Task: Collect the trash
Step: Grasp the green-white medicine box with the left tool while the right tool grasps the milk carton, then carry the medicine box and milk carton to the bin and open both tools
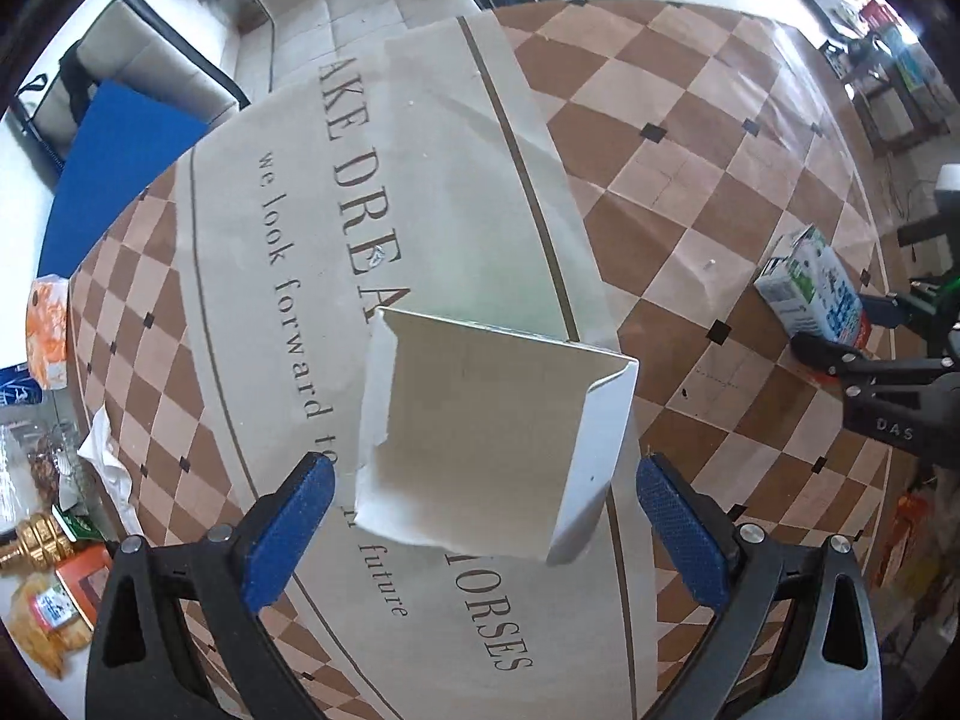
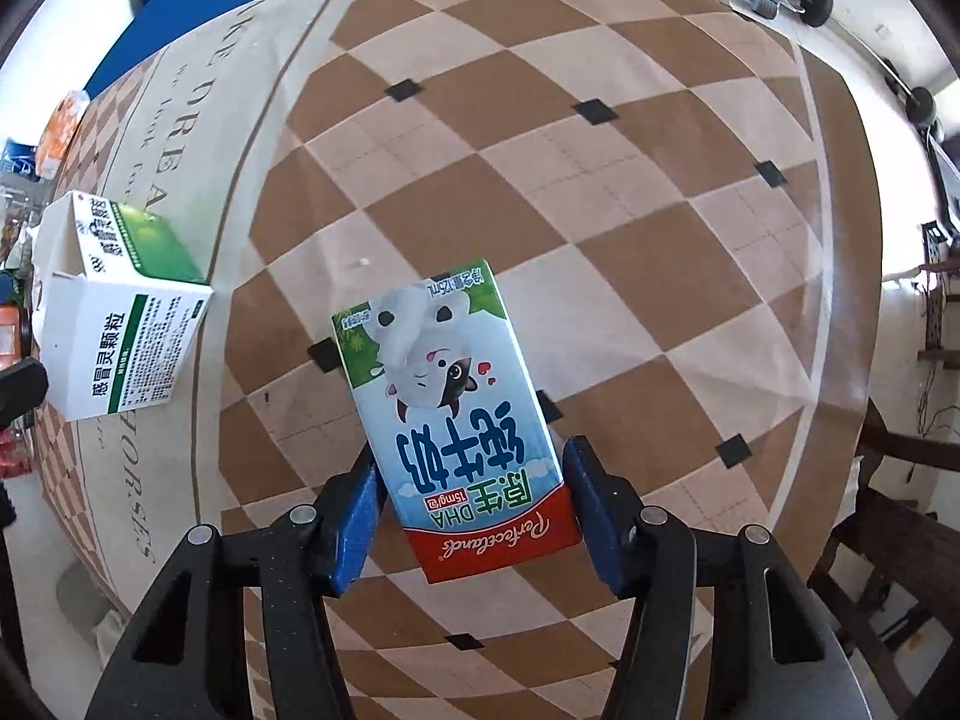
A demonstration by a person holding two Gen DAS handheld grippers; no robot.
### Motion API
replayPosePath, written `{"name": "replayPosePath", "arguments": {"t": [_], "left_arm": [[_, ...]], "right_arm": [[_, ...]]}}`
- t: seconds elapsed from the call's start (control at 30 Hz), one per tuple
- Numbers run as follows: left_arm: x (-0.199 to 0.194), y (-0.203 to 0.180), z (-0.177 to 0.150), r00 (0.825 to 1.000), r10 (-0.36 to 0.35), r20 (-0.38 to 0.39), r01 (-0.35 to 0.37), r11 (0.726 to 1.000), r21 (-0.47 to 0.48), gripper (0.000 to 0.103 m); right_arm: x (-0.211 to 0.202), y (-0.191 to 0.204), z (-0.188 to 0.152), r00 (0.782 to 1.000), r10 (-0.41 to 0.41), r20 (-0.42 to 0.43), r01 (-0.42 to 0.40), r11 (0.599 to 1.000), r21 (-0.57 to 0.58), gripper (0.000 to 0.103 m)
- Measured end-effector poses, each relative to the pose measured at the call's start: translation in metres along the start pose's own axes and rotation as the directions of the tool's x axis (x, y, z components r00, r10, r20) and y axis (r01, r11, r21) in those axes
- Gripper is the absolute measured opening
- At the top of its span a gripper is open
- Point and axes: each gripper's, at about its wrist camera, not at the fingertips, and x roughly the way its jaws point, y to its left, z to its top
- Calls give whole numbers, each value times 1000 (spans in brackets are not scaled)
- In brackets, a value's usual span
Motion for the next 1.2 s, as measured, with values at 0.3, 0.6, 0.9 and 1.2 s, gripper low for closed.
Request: {"name": "replayPosePath", "arguments": {"t": [0.3,0.6,0.9,1.2], "left_arm": [[18,-9,7,999,-36,-22,35,999,-22,88],[15,16,-8,995,-103,10,100,932,-349,86],[13,9,-7,997,-63,49,77,927,-367,84],[-24,7,-35,991,-6,134,60,912,-405,83]], "right_arm": [[-5,3,13,1000,-12,4,12,1000,20,60],[-4,2,7,1000,-25,12,24,996,83,60],[3,11,11,997,-81,-2,81,993,85,66],[-1,15,-9,997,-66,48,63,996,60,56]]}}
